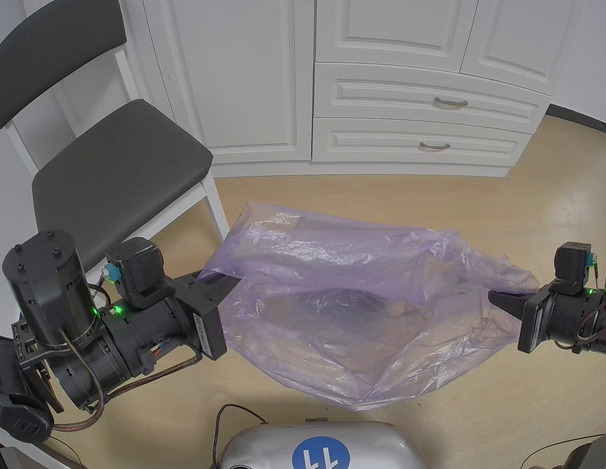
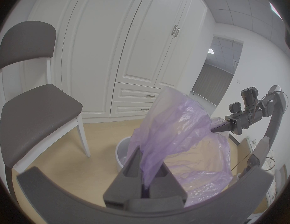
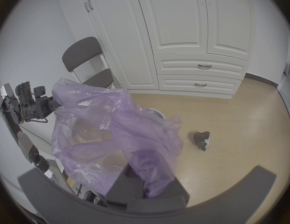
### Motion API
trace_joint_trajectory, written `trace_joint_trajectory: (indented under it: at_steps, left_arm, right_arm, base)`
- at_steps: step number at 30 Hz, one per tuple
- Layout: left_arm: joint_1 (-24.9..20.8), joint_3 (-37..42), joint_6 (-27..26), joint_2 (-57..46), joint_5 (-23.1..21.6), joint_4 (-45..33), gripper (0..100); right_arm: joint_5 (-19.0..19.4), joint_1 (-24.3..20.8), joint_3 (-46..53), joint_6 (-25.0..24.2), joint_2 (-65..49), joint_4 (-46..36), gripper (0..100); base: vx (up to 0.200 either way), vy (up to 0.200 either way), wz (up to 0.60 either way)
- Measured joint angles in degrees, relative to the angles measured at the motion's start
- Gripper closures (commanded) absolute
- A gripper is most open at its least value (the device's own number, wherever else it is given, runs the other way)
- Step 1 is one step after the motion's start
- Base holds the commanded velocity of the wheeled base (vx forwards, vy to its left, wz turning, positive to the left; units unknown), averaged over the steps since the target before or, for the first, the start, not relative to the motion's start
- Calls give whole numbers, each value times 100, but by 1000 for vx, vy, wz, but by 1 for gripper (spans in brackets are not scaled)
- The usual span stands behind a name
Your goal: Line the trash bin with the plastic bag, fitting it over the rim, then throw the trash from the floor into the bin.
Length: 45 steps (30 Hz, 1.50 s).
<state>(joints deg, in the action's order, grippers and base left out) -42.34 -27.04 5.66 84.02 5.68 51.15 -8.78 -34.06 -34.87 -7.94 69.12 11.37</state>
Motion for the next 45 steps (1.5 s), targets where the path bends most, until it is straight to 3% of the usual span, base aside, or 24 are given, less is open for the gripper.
trace_joint_trajectory:
  at_steps: [14, 28, 45]
  left_arm:
    - [491, -112, 28, 656, -7, 116, 100]
    - [1092, -455, 516, 1640, -95, 583, 100]
    - [1574, -628, 863, 1937, -724, 510, 100]
  right_arm:
    - [-28, 684, 72, 358, 299, 26, 100]
    - [-17, 1325, 56, 474, 725, 50, 100]
    - [38, 1676, 144, 638, 1169, 455, 100]
  base:
    - [0, 0, 0]
    - [0, 0, 0]
    - [0, 0, 0]
